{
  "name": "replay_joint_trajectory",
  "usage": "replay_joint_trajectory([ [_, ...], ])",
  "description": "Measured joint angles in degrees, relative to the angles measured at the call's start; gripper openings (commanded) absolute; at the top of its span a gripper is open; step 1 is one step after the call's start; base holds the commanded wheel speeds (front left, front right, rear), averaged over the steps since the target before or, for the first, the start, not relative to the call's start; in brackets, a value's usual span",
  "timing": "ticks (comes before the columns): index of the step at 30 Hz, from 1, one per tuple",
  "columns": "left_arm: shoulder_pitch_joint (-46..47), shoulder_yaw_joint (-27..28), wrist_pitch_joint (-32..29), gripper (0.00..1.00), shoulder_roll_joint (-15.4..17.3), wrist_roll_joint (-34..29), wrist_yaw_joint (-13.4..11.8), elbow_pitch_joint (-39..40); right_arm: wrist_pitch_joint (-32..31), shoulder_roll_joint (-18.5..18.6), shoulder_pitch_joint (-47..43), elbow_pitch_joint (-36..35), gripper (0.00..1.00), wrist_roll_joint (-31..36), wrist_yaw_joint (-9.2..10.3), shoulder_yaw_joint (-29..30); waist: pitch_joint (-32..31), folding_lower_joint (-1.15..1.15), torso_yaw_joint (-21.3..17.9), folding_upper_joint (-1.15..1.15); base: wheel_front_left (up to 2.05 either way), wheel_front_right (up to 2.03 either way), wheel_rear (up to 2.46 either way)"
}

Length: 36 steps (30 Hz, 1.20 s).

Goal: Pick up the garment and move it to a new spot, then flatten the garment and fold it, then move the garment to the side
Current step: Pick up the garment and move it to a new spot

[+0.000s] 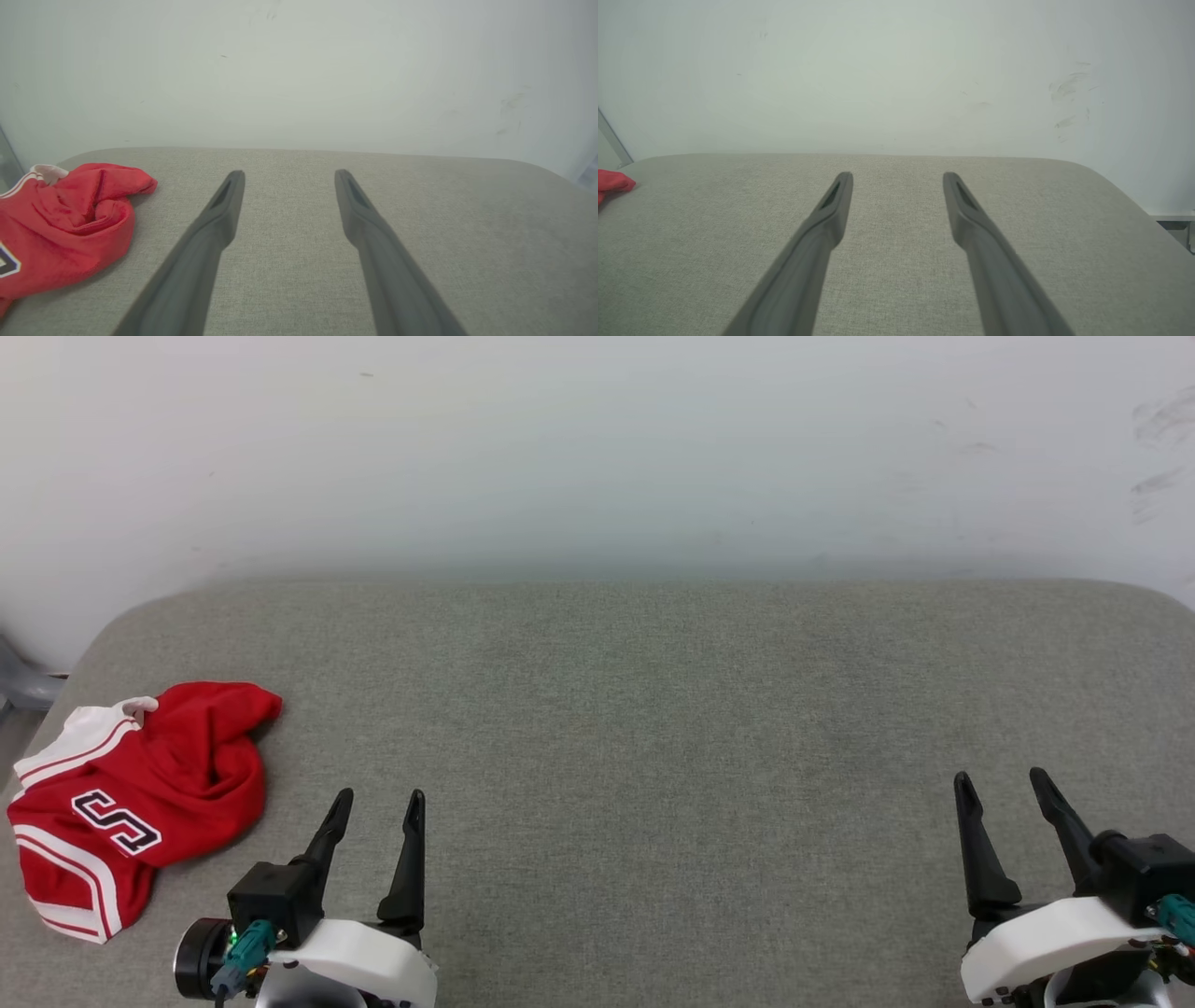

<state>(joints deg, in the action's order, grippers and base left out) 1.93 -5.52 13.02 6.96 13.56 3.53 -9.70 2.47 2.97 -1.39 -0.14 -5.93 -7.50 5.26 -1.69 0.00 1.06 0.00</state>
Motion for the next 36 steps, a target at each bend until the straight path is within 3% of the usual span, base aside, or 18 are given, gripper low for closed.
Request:
replay_joint_trajectory([
  [14,0.15,2.7,1.37,1.0,-0.58,-4.34,0.99,-0.89,1.09,-0.01,-0.18,-0.19,1.0,3.7,0.0,-2.04,-0.45,0.0,3.65,0.0,0.0,0.0,0.0],
  [36,0.54,9.84,2.04,1.0,-0.64,-5.99,1.6,-1.32,2.38,-0.04,0.23,-0.25,1.0,3.83,-0.01,-5.09,-0.59,0.0,20.18,0.0,0.0,0.0,0.0],
])
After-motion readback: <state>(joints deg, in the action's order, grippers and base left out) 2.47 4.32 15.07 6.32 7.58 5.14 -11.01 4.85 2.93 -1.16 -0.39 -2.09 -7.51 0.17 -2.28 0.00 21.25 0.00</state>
